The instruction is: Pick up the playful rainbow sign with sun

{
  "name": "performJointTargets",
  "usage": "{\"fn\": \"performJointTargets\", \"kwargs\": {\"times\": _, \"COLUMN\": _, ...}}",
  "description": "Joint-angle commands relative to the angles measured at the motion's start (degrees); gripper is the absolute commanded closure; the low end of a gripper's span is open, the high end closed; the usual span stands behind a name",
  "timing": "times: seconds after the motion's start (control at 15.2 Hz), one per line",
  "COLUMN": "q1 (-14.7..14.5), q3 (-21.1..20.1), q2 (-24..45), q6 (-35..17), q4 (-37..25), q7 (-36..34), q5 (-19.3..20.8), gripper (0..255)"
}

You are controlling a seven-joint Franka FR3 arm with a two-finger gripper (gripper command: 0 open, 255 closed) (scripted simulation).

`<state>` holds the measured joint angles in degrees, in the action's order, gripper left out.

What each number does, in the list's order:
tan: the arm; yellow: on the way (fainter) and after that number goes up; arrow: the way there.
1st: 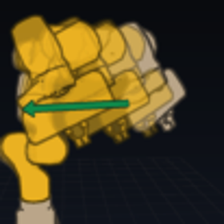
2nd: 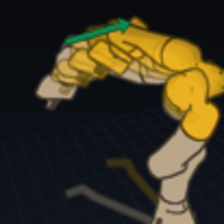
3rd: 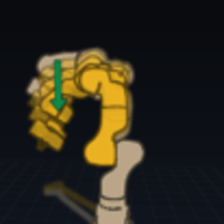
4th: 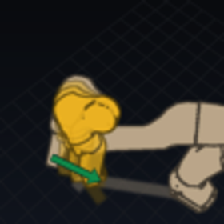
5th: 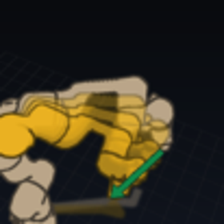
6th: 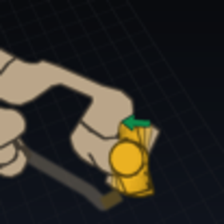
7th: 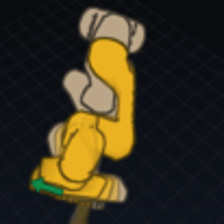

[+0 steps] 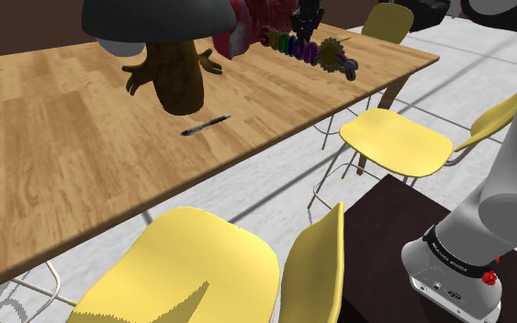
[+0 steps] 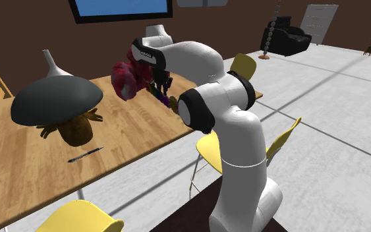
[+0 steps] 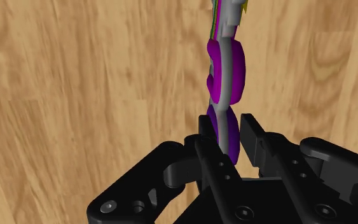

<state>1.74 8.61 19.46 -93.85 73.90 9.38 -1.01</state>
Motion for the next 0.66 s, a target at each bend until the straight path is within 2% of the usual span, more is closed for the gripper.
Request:
{"fn": "performJointTargets", "kwargs": {"times": 0.0, "q1": 0.1, "q3": 0.02, "q2": 0.33, "q6": 1.89, "q4": -2.26, "q7": 0.07, "q5": -0.06, "gripper": 255}}
{"fn": "performJointTargets", "kwargs": {"times": 0.46, "q1": 0.6, "q3": 0.06, "q2": 2.81, "q6": 8.69, "q4": -11.53, "q7": 0.3, "q5": -0.43, "gripper": 255}}
{"fn": "performJointTargets", "kwargs": {"times": 0.59, "q1": 0.61, "q3": 0.06, "q2": 2.88, "q6": 8.85, "q4": -11.75, "q7": 0.31, "q5": -0.44, "gripper": 255}}
